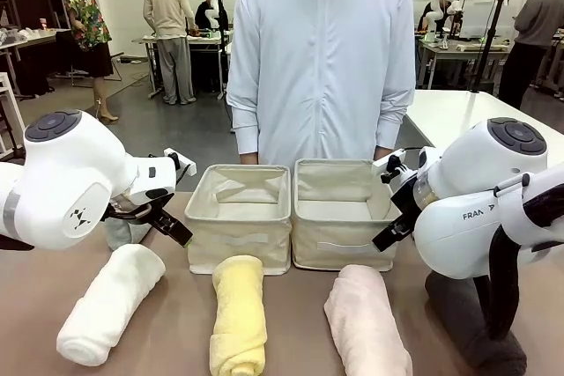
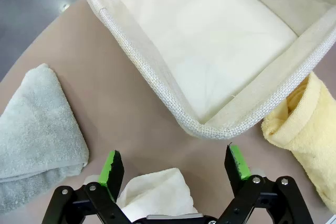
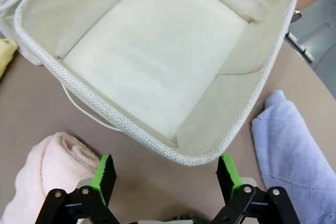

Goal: Sort the towels based on their folding style.
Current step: Pick up one triangle-folded towel and place it in the left Fabric basket.

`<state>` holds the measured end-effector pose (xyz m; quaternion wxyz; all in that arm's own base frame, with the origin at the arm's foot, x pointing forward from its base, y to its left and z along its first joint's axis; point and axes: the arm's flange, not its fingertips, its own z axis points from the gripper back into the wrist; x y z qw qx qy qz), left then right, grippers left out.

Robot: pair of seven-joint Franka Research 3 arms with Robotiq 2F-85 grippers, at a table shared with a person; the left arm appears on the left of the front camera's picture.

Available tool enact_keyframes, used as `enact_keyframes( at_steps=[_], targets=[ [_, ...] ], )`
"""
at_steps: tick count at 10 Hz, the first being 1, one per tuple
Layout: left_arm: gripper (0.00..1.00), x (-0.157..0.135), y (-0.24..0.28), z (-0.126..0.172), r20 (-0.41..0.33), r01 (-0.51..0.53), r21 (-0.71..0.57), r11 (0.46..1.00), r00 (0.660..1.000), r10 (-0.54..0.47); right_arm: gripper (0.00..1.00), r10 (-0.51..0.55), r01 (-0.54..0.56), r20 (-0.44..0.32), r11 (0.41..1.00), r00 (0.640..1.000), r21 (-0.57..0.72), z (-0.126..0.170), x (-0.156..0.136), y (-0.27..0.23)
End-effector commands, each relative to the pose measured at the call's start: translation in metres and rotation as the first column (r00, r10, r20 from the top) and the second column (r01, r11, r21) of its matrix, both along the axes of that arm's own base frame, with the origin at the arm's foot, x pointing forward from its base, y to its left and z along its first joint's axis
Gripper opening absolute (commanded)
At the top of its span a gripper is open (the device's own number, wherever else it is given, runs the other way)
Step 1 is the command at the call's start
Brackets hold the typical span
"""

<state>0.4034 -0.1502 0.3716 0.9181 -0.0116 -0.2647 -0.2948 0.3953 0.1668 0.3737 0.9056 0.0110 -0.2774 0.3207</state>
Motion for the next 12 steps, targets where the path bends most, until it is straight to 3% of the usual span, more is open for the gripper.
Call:
enact_keyframes(
  at_steps=[1,3,5,7,8,10,12],
  targets=[
    [1.00,0.000,0.000,0.000,0.000,0.000,0.000,1.000,1.000,0.000,1.00,0.000,0.000,0.000,1.000,1.000,0.000,0.000,0.000,0.000],
    [1.00,0.000,0.000,0.000,0.000,0.000,0.000,1.000,1.000,0.000,1.00,0.000,0.000,0.000,1.000,1.000,0.000,0.000,0.000,0.000],
    [1.00,-0.020,0.001,0.078,0.097,-0.008,0.092,0.996,0.995,-0.001,1.00,-0.077,0.075,0.128,0.997,0.989,0.026,0.088,-0.046,-0.026],
    [1.00,-0.043,-0.008,0.193,0.168,0.014,0.125,0.992,0.985,-0.035,1.00,-0.092,0.091,0.167,0.996,0.982,0.013,0.157,-0.087,-0.031],
    [1.00,-0.054,-0.018,0.233,0.154,0.062,0.139,0.988,0.985,-0.083,1.00,-0.080,0.085,0.168,0.996,0.983,-0.021,0.189,-0.109,-0.026],
    [1.00,-0.076,-0.037,0.288,0.147,0.085,0.185,0.979,0.983,-0.113,1.00,-0.053,0.075,0.161,0.988,0.986,-0.133,0.240,-0.152,-0.011],
    [1.00,-0.093,-0.038,0.308,0.097,0.083,0.239,0.968,0.989,-0.109,1.00,-0.070,0.101,0.132,0.964,0.989,-0.247,0.267,-0.182,-0.001]
  ],
)
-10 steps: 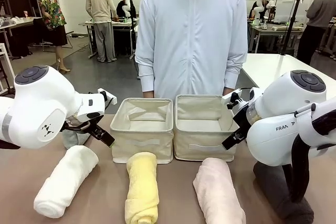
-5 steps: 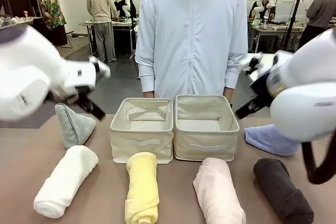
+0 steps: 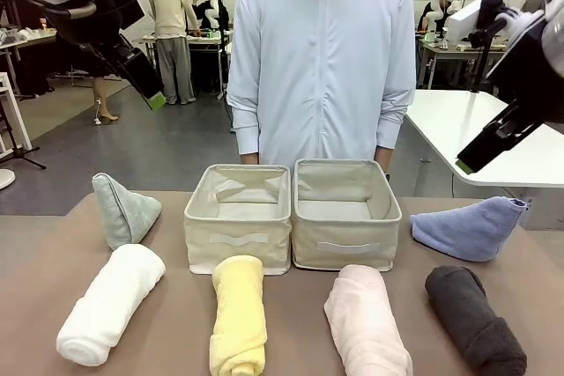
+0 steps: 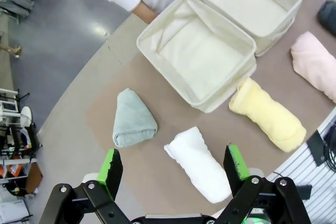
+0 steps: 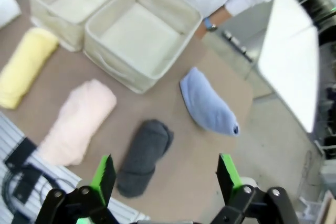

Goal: Sort the towels based on their folding style.
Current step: Pick up one triangle-folded towel and place it in the left Fabric basket.

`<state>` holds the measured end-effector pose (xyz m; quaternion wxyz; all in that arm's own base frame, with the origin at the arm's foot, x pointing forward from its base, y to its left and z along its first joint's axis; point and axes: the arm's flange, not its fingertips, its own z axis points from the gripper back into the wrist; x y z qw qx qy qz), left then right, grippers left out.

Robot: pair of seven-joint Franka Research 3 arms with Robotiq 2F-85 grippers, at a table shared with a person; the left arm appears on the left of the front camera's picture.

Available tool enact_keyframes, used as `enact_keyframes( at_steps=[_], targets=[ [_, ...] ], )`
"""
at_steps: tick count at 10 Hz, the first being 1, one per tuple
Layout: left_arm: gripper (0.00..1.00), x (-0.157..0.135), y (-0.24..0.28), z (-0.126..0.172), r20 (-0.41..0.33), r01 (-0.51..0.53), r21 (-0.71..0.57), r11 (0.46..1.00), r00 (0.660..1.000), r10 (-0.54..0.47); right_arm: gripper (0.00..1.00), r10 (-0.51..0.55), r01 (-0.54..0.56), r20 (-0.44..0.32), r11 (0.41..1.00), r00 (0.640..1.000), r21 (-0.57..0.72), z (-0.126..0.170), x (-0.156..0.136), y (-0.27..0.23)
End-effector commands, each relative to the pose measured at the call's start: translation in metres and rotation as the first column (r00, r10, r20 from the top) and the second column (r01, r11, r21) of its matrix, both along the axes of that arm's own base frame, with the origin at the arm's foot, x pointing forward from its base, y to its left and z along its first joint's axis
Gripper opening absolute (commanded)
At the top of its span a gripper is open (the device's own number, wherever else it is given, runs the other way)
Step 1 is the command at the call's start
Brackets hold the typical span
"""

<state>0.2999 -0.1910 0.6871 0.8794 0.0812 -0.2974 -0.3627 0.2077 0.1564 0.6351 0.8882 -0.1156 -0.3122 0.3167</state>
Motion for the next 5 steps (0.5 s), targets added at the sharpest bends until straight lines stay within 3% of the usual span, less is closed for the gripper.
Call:
enact_keyframes(
  at_steps=[1,5],
  targets=[
    [1.00,0.012,0.006,-0.009,-0.039,-0.010,0.058,0.998,0.999,0.012,1.00,-0.041,0.040,-0.033,0.998,0.999,-0.048,0.013,0.001,0.011],
    [1.00,0.003,0.000,-0.003,-0.024,-0.007,0.022,1.000,1.000,0.007,1.00,-0.011,0.010,-0.016,0.999,1.000,-0.033,0.010,-0.009,0.006]
  ],
)
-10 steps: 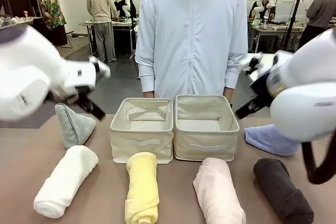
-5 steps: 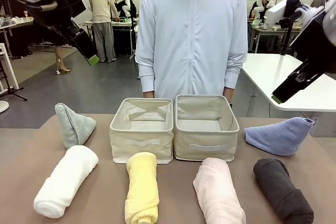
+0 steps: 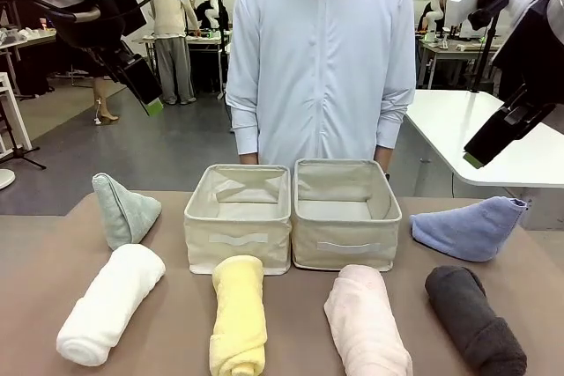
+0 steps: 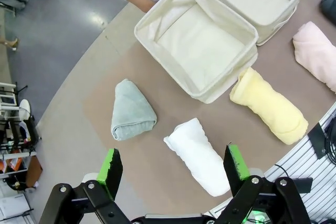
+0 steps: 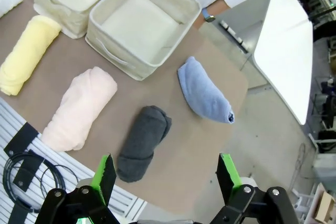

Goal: Sort the towels based on their folding style.
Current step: Pick up one triangle-folded towel and place it in the left Fabric basket.

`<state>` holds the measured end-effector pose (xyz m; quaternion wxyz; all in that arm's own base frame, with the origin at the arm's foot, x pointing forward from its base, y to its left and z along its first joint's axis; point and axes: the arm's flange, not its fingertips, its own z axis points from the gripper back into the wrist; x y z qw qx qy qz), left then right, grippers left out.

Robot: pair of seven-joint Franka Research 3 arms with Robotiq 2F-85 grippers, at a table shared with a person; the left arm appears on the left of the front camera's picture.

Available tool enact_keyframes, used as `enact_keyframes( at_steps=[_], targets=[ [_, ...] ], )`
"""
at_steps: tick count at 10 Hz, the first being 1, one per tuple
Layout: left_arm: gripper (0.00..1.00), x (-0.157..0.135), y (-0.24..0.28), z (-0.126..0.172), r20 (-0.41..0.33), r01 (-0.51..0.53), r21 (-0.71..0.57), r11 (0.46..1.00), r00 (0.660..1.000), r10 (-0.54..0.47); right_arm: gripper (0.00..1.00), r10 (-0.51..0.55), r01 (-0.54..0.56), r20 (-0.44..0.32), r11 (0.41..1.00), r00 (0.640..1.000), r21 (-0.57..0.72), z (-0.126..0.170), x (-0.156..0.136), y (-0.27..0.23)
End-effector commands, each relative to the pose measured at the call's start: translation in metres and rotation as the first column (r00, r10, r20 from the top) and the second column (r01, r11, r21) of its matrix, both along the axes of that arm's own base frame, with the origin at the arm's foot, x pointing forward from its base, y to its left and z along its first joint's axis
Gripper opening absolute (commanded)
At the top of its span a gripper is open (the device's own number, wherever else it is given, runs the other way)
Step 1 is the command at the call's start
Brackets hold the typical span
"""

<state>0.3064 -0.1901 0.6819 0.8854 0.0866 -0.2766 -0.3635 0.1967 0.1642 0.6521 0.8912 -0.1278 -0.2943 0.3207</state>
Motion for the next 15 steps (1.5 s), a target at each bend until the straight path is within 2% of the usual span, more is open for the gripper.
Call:
enact_keyframes(
  at_steps=[1,3,4,5,6,7,8,9,11,13,14,15],
  targets=[
    [1.00,-0.004,-0.001,0.002,0.012,0.003,-0.003,1.000,1.000,-0.003,1.00,-0.004,0.004,0.010,1.000,1.000,0.002,-0.007,0.002,-0.002],
    [1.00,-0.004,-0.001,0.002,0.012,0.003,-0.003,1.000,1.000,-0.003,1.00,0.002,-0.002,-0.003,1.000,1.000,0.000,-0.001,0.000,0.000],
    [1.00,-0.002,0.000,0.002,0.006,0.002,-0.002,1.000,1.000,-0.002,1.00,0.231,-0.214,-0.194,0.971,0.953,0.104,0.000,0.023,-0.025],
    [1.00,0.019,0.038,0.008,-0.086,0.170,-0.159,0.972,0.979,-0.186,1.00,0.375,-0.322,-0.251,0.919,0.892,0.227,0.000,0.044,-0.061],
    [1.00,0.038,0.075,0.005,-0.149,0.232,-0.249,0.940,0.950,-0.274,1.00,0.408,-0.307,-0.260,0.884,0.875,0.354,-0.001,0.065,-0.103],
    [1.00,0.056,0.119,0.003,-0.160,0.365,-0.408,0.837,0.874,-0.459,1.00,0.568,-0.398,-0.248,0.769,0.785,0.500,-0.010,0.086,-0.148],
    [1.00,0.069,0.158,0.002,-0.119,0.450,-0.530,0.719,0.800,-0.589,1.00,0.654,-0.469,-0.163,0.672,0.739,0.573,-0.017,0.100,-0.185],
    [1.00,0.074,0.190,0.000,-0.038,0.509,-0.599,0.618,0.754,-0.656,1.00,0.699,-0.529,-0.031,0.569,0.715,0.629,-0.026,0.111,-0.220],
    [1.00,0.075,0.237,-0.010,0.056,0.581,-0.617,0.531,0.705,-0.707,1.00,0.742,-0.629,0.185,0.376,0.644,0.680,-0.048,0.121,-0.278],
    [1.00,0.070,0.270,-0.017,0.151,0.566,-0.677,0.470,0.732,-0.664,1.00,0.714,-0.665,0.295,0.310,0.635,0.679,-0.058,0.121,-0.309],
    [1.00,0.064,0.279,-0.021,0.169,0.559,-0.681,0.473,0.748,-0.642,1.00,0.689,-0.661,0.317,0.313,0.652,0.682,-0.059,0.118,-0.319],
    [1.00,0.056,0.289,-0.023,0.176,0.559,-0.674,0.482,0.756,-0.631,1.00,0.683,-0.697,0.367,0.292,0.631,0.655,-0.057,0.110,-0.328]
  ],
)
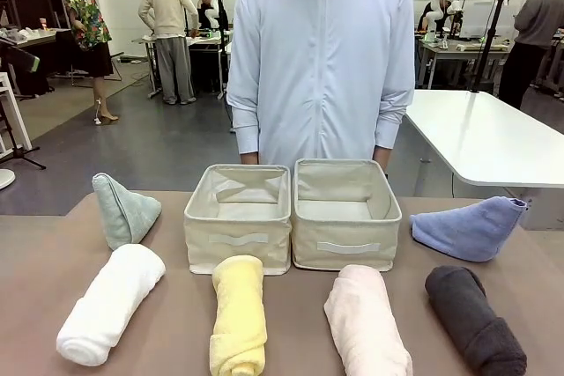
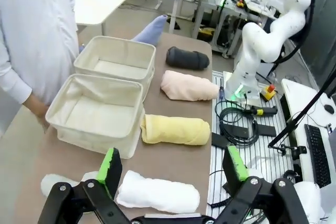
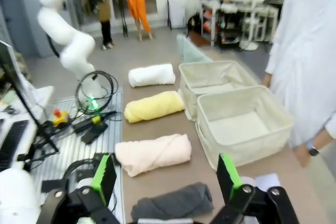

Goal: Sort the towels based on their folding style.
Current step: Pick up one triangle-folded towel and place it in the left Fabric basket.

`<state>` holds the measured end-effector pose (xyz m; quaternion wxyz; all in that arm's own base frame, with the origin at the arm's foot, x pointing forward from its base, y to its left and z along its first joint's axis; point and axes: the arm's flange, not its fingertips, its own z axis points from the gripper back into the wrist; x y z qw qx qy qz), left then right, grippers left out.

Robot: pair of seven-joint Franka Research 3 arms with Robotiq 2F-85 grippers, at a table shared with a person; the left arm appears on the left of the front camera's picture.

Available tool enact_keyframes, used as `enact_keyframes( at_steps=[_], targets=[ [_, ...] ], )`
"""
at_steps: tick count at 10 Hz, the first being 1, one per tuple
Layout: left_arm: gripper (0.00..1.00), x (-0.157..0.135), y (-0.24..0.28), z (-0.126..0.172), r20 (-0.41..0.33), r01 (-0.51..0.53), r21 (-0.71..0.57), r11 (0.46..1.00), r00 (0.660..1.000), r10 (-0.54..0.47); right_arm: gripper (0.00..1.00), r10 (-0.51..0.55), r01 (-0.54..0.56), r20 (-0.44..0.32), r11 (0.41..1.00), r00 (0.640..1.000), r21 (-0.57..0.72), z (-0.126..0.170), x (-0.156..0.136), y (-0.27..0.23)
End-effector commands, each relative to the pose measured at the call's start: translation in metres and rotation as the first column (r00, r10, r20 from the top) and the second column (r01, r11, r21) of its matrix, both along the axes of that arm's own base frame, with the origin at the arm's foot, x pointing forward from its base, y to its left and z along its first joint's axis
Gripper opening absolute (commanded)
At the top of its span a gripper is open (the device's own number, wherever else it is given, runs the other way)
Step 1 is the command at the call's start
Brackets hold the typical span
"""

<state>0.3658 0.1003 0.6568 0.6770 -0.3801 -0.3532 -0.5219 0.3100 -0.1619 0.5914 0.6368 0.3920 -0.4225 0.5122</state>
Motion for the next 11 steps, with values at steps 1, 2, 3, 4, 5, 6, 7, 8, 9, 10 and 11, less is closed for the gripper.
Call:
enact_keyframes(
  at_steps=[1,2,3,4,5,6,7,8,9,10,11],
  targets=[
    [1.00,-0.009,0.003,0.002,0.040,-0.046,0.004,0.999,0.998,0.046,1.00,0.002,-0.004,0.070,1.000,0.998,0.028,0.008,-0.013,-0.009],
    [1.00,-0.016,0.007,0.002,0.079,-0.092,0.005,0.996,0.993,0.092,1.00,-0.024,0.022,0.086,0.999,0.996,0.027,0.011,-0.020,-0.012],
    [1.00,-0.022,-0.001,0.003,0.106,-0.115,-0.001,0.993,0.988,0.115,1.00,-0.042,0.041,0.110,0.999,0.993,0.009,0.013,-0.025,-0.013],
    [1.00,-0.027,0.002,0.002,0.127,-0.139,-0.004,0.990,0.982,0.138,1.00,-0.099,0.099,0.081,0.995,0.992,-0.004,0.013,-0.026,-0.012],
    [1.00,-0.028,0.003,-0.001,0.125,-0.170,-0.015,0.985,0.977,0.171,1.00,-0.148,0.149,0.054,0.989,0.988,-0.005,0.013,-0.025,-0.011],
    [1.00,-0.026,0.016,-0.006,0.108,-0.220,-0.038,0.975,0.969,0.223,1.00,-0.146,0.147,0.057,0.989,0.988,-0.020,0.011,-0.023,-0.008],
    [1.00,-0.027,0.017,-0.011,0.104,-0.231,-0.026,0.973,0.967,0.232,1.00,-0.157,0.160,0.047,0.985,0.986,-0.069,0.010,-0.022,-0.001],
    [1.00,-0.026,0.015,0.007,0.089,-0.173,-0.003,0.985,0.981,0.173,1.00,-0.124,0.126,0.056,0.992,0.991,-0.019,0.015,-0.026,-0.020],
    [1.00,-0.026,0.015,0.007,0.089,-0.173,-0.003,0.985,0.981,0.173,1.00,-0.124,0.126,0.056,0.992,0.991,-0.019,0.015,-0.026,-0.020],
    [1.00,-0.026,0.015,0.007,0.089,-0.173,-0.003,0.985,0.981,0.173,1.00,-0.124,0.126,0.056,0.992,0.991,-0.019,0.015,-0.026,-0.020],
    [1.00,-0.026,0.015,0.007,0.089,-0.173,-0.003,0.985,0.981,0.173,1.00,-0.124,0.126,0.056,0.992,0.991,-0.019,0.015,-0.026,-0.020]
  ],
)
